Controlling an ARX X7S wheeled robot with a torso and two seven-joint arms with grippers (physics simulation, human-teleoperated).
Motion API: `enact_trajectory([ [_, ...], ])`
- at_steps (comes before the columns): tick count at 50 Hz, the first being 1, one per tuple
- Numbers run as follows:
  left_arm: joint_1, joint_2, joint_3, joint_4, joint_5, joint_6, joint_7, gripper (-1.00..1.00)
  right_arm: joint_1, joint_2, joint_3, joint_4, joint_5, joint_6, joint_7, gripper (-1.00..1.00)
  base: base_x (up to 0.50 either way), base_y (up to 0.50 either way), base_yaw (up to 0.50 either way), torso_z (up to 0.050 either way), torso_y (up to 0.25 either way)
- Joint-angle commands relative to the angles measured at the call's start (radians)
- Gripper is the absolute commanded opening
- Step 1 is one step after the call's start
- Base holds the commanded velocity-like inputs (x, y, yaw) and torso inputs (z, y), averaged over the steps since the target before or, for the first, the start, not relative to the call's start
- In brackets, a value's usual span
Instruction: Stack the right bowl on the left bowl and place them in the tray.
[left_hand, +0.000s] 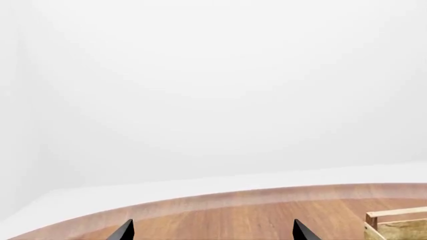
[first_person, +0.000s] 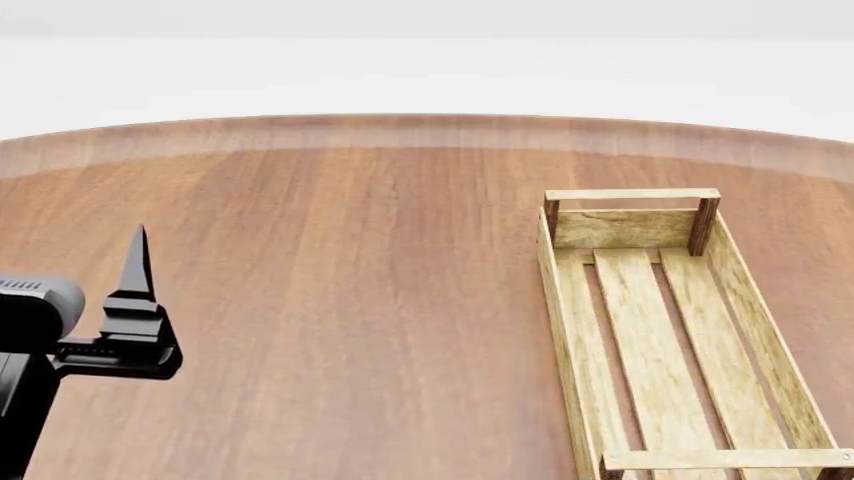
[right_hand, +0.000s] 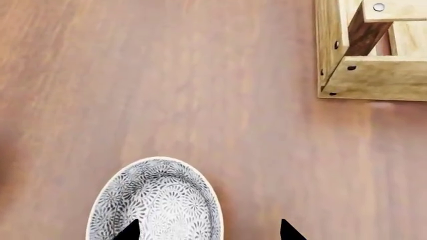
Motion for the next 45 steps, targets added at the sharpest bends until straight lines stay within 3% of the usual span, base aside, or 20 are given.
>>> enact_trajectory([
  [1,0.006,-0.004,0.001,-0.004,-0.002,0.007,-0.003,1.00,-0.018,0.000,-0.035,0.038,-0.055,-0.043,-0.058,1.00,0.00,0.00,0.00,0.000,0.000],
  [45,0.034,-0.016,0.018,-0.015,-0.006,0.042,-0.015,1.00,-0.019,-0.030,-0.163,0.268,-0.216,-0.185,-0.239,1.00,0.00,0.00,0.00,0.000,0.000],
])
